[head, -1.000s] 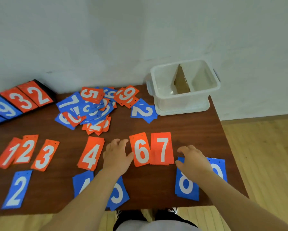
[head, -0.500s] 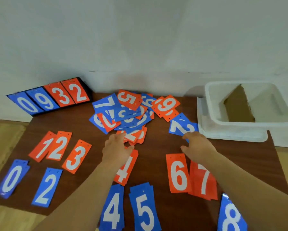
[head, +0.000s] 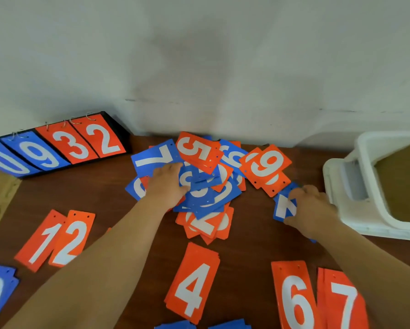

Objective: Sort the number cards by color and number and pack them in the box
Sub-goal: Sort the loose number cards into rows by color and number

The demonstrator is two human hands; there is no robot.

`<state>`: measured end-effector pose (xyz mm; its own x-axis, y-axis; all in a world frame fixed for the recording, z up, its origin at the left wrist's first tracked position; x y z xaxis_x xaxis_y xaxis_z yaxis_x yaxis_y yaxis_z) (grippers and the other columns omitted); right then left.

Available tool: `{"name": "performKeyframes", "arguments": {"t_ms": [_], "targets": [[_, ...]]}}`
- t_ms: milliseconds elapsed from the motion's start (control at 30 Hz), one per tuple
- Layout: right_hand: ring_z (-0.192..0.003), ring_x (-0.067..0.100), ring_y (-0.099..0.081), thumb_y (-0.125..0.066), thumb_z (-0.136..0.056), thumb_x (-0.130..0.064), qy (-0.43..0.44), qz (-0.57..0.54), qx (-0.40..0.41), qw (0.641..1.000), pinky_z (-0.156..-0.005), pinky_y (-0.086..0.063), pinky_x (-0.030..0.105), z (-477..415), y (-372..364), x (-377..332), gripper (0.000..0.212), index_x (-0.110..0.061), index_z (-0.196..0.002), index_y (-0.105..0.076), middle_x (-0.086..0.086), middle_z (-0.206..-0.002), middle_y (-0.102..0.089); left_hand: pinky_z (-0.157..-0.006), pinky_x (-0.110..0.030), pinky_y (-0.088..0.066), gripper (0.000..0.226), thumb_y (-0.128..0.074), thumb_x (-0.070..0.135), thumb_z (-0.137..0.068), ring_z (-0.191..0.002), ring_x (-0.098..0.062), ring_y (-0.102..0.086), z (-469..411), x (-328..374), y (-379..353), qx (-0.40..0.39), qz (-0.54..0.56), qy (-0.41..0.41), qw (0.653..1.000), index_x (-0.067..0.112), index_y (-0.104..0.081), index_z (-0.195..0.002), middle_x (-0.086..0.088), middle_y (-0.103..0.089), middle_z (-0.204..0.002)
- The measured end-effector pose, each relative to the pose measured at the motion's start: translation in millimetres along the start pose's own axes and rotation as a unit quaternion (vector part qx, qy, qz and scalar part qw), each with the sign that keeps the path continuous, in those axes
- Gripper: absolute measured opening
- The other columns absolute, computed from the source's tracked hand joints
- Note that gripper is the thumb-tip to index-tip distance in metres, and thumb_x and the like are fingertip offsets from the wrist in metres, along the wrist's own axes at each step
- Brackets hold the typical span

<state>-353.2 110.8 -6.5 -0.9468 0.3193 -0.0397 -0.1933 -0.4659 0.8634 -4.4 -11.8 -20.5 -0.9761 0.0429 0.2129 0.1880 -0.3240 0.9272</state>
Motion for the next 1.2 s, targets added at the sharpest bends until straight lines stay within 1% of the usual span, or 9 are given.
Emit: {"name": "performKeyframes", "arguments": {"t_ms": [267, 433, 667, 767, 900, 1000, 1067, 1133, 1200], "targets": [[-0.116, 0.025, -0.053, -0.086, -0.063, -0.062, 0.003, 0.0, 0.005, 1.0, -0.089, -0.051, 0.038, -9, 7, 7, 0.085, -0.033, -0.132, -0.046, 0.002, -0.127, -0.049, -0.099, -0.047, -0.049, 0.075, -0.077, 0.049, -0.083, -0.127, -0.031, -0.049, -4, 3, -2, 0.011, -0.007, -0.007, 1.0, 0.031, -0.041, -0.147, -0.003, -0.051, -0.139], [-0.111, 0.023, -0.055, -0.089, -0.061, -0.059, 0.013, -0.025, 0.017, 0.999, -0.087, -0.054, 0.037, -7, 6, 9, 0.081, -0.033, -0.126, -0.046, 0.001, -0.124, -0.048, -0.093, -0.041, -0.051, 0.067, -0.081, 0.04, -0.082, -0.117, -0.027, -0.053, 8, 11, 2, 0.056, -0.005, 0.021, 0.998, 0.029, -0.048, -0.14, -0.006, -0.05, -0.129], [-0.098, 0.016, -0.056, -0.082, -0.082, -0.031, 0.105, -0.057, 0.06, 0.991, -0.082, -0.053, 0.03, 0, 8, 19, 0.044, -0.031, -0.119, -0.058, -0.004, -0.117, -0.056, -0.078, -0.031, -0.05, 0.04, -0.07, 0.018, -0.094, -0.107, -0.022, -0.061, 41, 12, -7, 0.07, 0.145, 0.085, 0.983, 0.023, -0.056, -0.131, -0.006, -0.053, -0.134], [-0.09, 0.013, -0.057, -0.071, -0.092, -0.019, 0.108, -0.1, 0.068, 0.987, -0.074, -0.049, 0.025, 2, 10, 22, 0.023, -0.027, -0.113, -0.063, -0.003, -0.111, -0.06, -0.062, -0.024, -0.046, 0.026, -0.066, 0.017, -0.097, -0.085, -0.015, -0.062, 66, 11, -9, 0.072, 0.222, 0.141, 0.962, 0.021, -0.062, -0.122, -0.001, -0.062, -0.125], [-0.095, 0.014, -0.06, -0.063, -0.096, -0.017, 0.119, -0.162, 0.06, 0.978, -0.077, -0.05, 0.025, 9, 19, 19, 0.018, -0.03, -0.108, -0.067, -0.005, -0.115, -0.066, -0.059, -0.03, -0.052, 0.017, -0.065, 0.017, -0.098, -0.073, -0.007, -0.057, 104, 12, -4, 0.087, 0.314, 0.199, 0.924, 0.023, -0.065, -0.114, 0.002, -0.06, -0.12], [-0.091, 0.014, -0.059, -0.06, -0.098, -0.015, 0.109, -0.241, 0.077, 0.961, -0.067, -0.045, 0.021, 25, 34, 12, 0.023, -0.029, -0.114, -0.069, -0.007, -0.111, -0.064, -0.067, -0.037, -0.061, 0.018, -0.065, 0.016, -0.098, -0.09, -0.012, -0.061, 136, 14, 3, 0.095, 0.365, 0.238, 0.895, 0.026, -0.065, -0.113, 0.002, -0.058, -0.12], [-0.094, 0.013, -0.06, -0.06, -0.099, -0.015, 0.094, -0.309, 0.1, 0.941, -0.066, -0.051, 0.022, 44, 45, 8, 0.028, -0.033, -0.12, -0.065, -0.011, -0.111, -0.06, -0.063, -0.031, -0.058, 0.02, -0.065, 0.015, -0.098, -0.107, -0.017, -0.061, 162, 17, 9, 0.094, 0.398, 0.242, 0.88, 0.028, -0.066, -0.113, 0.001, -0.059, -0.124], [-0.094, 0.011, -0.065, -0.061, -0.096, -0.013, 0.068, -0.392, 0.109, 0.911, -0.069, -0.061, 0.033, 70, 50, 7, 0.035, -0.042, -0.115, -0.061, -0.016, -0.111, -0.061, -0.059, -0.024, -0.053, 0.02, -0.066, 0.014, -0.098, -0.108, -0.014, -0.061, 189, 24, 14, 0.059, 0.421, 0.215, 0.879, 0.03, -0.067, -0.11, 0.004, -0.061, -0.12], [-0.081, 0.005, -0.068, -0.063, -0.093, -0.007, 0.036, -0.472, 0.105, 0.874, -0.062, -0.062, 0.029, 99, 46, 7, 0.038, -0.043, -0.106, -0.061, -0.016, -0.106, -0.063, -0.06, -0.024, -0.055, 0.02, -0.067, 0.015, -0.097, -0.099, -0.01, -0.065, 215, 33, 17, 0.002, 0.434, 0.173, 0.884, 0.034, -0.068, -0.104, 0.01, -0.063, -0.114]]}}
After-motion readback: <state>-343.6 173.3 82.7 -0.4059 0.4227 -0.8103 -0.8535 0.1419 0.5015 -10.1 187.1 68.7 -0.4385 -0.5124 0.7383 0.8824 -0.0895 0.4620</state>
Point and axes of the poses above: each hand's wrist, its own z-axis away from the middle knuckle, its own y-axis out of the back of the hand, x = y × z, the point moved 2 cm from there along -z, towards the middle knuckle
